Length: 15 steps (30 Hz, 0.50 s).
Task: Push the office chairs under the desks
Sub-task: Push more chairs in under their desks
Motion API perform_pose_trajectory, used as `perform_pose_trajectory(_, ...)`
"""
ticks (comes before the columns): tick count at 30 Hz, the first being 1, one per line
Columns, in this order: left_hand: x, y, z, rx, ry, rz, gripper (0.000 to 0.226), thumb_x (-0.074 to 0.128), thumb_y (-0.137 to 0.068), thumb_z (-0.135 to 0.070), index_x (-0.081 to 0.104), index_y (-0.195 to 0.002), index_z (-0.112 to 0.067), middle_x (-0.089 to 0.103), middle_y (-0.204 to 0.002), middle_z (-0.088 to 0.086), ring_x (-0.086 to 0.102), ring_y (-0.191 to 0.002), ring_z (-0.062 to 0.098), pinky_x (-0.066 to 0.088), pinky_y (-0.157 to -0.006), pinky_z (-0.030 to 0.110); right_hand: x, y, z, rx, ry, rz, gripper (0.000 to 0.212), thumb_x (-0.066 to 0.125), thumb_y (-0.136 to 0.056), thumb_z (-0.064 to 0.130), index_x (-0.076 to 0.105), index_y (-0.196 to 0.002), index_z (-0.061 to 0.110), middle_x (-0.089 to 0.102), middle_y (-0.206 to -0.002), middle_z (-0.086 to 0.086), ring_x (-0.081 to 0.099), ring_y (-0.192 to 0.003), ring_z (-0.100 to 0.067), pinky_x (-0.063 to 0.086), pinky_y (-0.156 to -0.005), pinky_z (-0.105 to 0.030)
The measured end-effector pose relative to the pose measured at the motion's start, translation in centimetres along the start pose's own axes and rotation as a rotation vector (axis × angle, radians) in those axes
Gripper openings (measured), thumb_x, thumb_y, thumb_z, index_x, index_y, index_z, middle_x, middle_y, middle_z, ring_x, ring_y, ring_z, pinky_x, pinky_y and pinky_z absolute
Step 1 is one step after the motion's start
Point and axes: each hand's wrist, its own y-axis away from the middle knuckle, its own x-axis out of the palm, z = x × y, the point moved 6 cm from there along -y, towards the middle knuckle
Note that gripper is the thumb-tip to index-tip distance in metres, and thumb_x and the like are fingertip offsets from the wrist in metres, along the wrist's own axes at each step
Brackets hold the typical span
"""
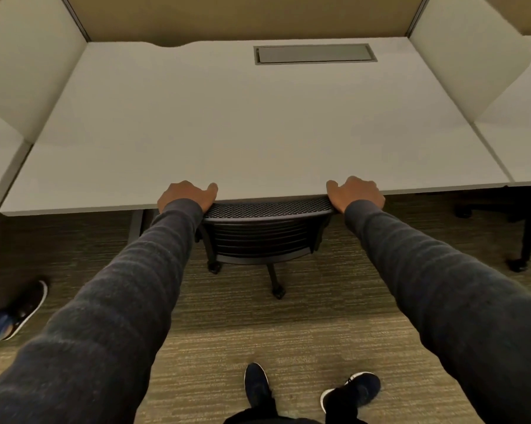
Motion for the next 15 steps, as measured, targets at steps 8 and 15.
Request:
perform_pose_trajectory(8, 0.1, -1.7, 0.0, 0.006, -0.047, -0.014, 0.086, 0.030, -0.087, -0.079, 0.064, -0.111, -0.004, 0.063, -0.108, 0.015, 0.059, -0.097, 0.034, 0.046, -0.080, 0.039, 0.8, 0.2, 0.1, 0.053, -0.094, -0.040, 0.075, 0.035, -0.089, 0.068, 0.056, -0.133, 0.011, 0.055, -0.125, -0.018, 0.054, -0.104, -0.032, 0.036, -0.075, -0.037)
perform_pose_trajectory(15, -0.9, -0.1, -1.7, 0.121, -0.172, -0.139, 0.089, 0.017, -0.093, -0.075, 0.058, -0.131, -0.007, 0.055, -0.129, 0.019, 0.049, -0.121, 0.038, 0.035, -0.101, 0.049, 0.4, 2.5, -0.3, -0.094, -0.157, -0.103, 0.065, 0.039, -0.095, 0.062, 0.049, -0.140, 0.017, 0.047, -0.136, -0.019, 0.047, -0.123, -0.037, 0.040, -0.095, -0.044)
